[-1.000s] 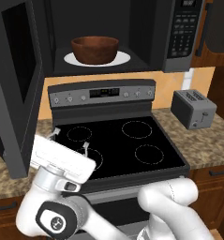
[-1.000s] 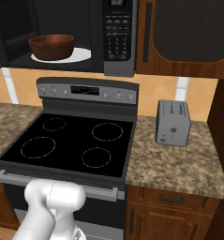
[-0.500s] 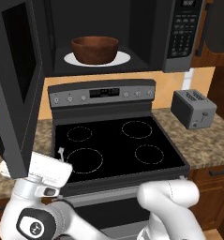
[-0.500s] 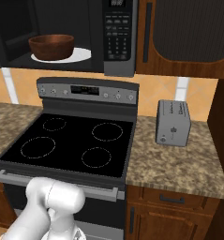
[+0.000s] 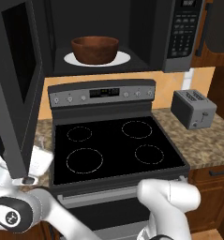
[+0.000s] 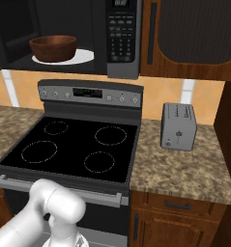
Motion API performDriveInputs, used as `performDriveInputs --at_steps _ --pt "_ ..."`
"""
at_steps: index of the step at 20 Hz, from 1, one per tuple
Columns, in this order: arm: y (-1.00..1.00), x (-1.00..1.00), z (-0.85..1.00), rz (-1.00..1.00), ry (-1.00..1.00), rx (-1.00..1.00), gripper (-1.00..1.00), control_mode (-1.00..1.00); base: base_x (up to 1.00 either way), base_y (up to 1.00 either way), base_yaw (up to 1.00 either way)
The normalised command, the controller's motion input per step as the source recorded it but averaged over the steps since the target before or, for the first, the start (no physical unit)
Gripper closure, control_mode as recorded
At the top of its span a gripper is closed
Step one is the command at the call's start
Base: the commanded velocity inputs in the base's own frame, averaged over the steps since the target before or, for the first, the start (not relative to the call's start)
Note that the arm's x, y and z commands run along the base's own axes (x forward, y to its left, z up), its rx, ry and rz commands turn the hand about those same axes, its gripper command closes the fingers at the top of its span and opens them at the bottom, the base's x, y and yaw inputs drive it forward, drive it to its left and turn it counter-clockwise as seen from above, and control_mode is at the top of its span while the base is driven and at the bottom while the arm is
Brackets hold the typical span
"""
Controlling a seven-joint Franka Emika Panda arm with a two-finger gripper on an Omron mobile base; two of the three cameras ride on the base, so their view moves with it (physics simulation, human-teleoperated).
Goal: Open the microwave, place the bowl with waffle inside the microwave, then close the microwave door and turn it on.
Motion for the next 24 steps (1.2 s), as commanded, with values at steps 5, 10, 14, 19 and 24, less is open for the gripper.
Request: performDriveInputs --at_steps 5,10,14,19,24 --pt "-0.45 0.00 0.42 0.00 -0.09 0.25 -1.00 -1.00 0.00 0.00 0.00" --pt "-0.72 0.00 0.11 0.00 -0.04 0.32 -1.00 -1.00 0.00 0.00 0.00" --pt "-0.79 0.00 0.07 0.06 0.00 0.40 -1.00 -1.00 0.00 0.00 0.00" --pt "-0.74 0.05 0.05 0.11 0.06 0.39 -1.00 -1.00 0.00 0.00 0.00" --pt "-0.75 0.07 0.03 0.14 0.08 0.36 -1.00 -1.00 0.00 0.00 0.00"
